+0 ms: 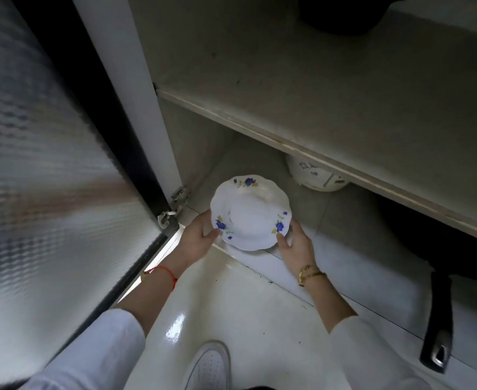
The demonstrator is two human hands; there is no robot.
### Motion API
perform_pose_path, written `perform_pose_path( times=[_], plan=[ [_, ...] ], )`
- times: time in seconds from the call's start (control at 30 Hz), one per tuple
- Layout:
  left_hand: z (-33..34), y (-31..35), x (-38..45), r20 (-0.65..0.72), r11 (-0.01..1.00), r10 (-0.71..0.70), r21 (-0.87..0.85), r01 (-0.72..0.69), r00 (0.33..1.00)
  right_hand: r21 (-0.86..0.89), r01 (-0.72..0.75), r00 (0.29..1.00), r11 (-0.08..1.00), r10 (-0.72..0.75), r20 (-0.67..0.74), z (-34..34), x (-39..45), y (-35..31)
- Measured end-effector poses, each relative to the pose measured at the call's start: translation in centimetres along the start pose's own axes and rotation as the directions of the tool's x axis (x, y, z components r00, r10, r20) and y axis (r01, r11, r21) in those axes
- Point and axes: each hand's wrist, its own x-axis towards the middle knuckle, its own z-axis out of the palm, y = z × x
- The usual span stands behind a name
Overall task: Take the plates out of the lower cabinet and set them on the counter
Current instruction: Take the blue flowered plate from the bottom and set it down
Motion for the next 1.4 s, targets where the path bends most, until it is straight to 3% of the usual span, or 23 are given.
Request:
perform_pose_path(
  times=[0.23,0.53,0.73,0.87,1.03,1.4],
  plan=[
    [-3.3,2.4,-6.5,-0.181,0.982,0.184,-0.002,-0.188,0.966,0.126,0.09,0.994,0.988,-0.082,-0.072,-0.8,-6.1,-3.3],
    [-7.6,6.3,-13.2,-0.298,0.94,0.275,-0.115,-0.32,0.914,0.21,0.225,0.973,0.951,-0.211,-0.088,-3.6,-11.3,-8.9],
    [-10.4,9.1,-15.6,-0.314,0.953,0.244,-0.1,-0.287,0.918,0.197,0.27,0.963,0.943,-0.265,-0.051,-5.9,-12.7,-12.7],
    [-11.2,10.7,-16.9,-0.326,0.934,0.283,-0.12,-0.337,0.902,0.183,0.281,0.96,0.942,-0.276,-0.05,-7.2,-13.4,-14.6],
    [-11.6,11.0,-18.1,-0.339,0.923,0.251,-0.198,-0.329,0.907,0.193,0.25,0.968,0.949,-0.252,-0.011,-7.9,-14.6,-15.2],
    [-13.4,13.5,-21.6,-0.397,0.913,0.261,-0.194,-0.358,0.88,0.234,0.287,0.956,0.929,-0.294,-0.007,-9.2,-16.8,-17.6]
  ],
)
